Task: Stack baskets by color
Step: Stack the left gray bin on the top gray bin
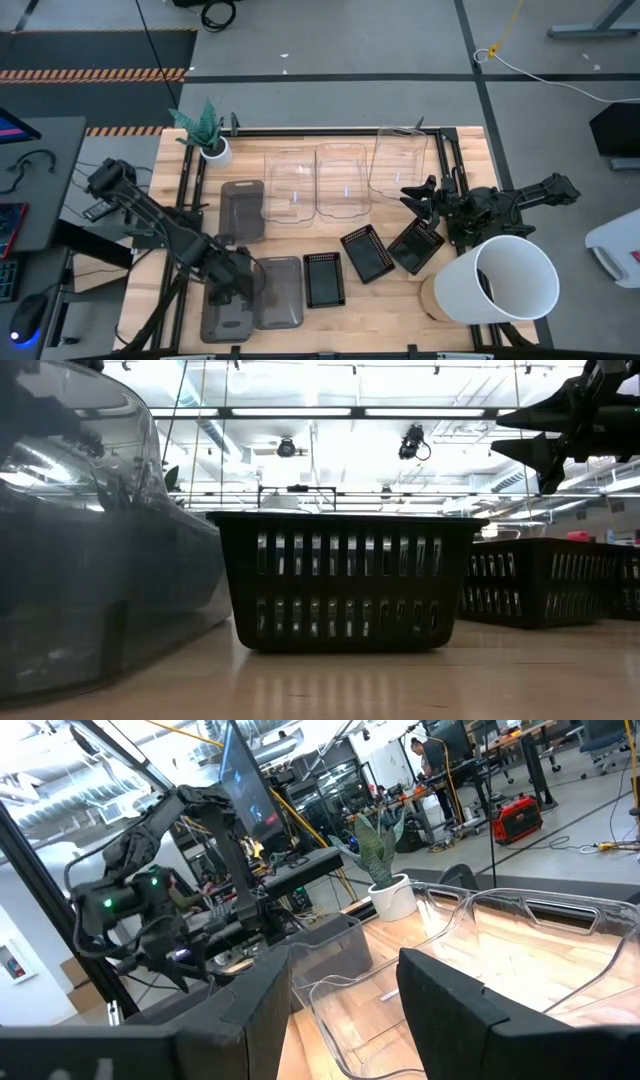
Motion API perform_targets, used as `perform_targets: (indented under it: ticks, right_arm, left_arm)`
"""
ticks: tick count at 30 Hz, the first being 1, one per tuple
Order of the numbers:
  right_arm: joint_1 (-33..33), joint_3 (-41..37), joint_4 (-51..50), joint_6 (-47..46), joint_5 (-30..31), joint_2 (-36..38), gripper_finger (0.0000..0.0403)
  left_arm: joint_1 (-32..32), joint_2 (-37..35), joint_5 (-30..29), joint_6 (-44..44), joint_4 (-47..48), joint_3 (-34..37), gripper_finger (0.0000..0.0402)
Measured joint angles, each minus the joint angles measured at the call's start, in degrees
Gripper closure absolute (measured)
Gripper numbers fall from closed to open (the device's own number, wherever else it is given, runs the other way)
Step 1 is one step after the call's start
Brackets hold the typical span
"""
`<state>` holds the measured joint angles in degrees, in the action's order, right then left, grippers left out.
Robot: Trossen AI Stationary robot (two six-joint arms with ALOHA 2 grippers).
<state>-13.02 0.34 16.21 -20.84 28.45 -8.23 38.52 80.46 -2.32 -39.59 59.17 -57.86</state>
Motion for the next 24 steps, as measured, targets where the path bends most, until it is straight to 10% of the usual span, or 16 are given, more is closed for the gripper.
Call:
perform_targets:
  ticks: [24]
  right_arm:
    - [0.0,0.0,0.0,0.0,0.0,0.0,0.0214]
  left_arm:
    - [-0.1,13.4,0.1,4.2,3.2,-0.3,0.0246]
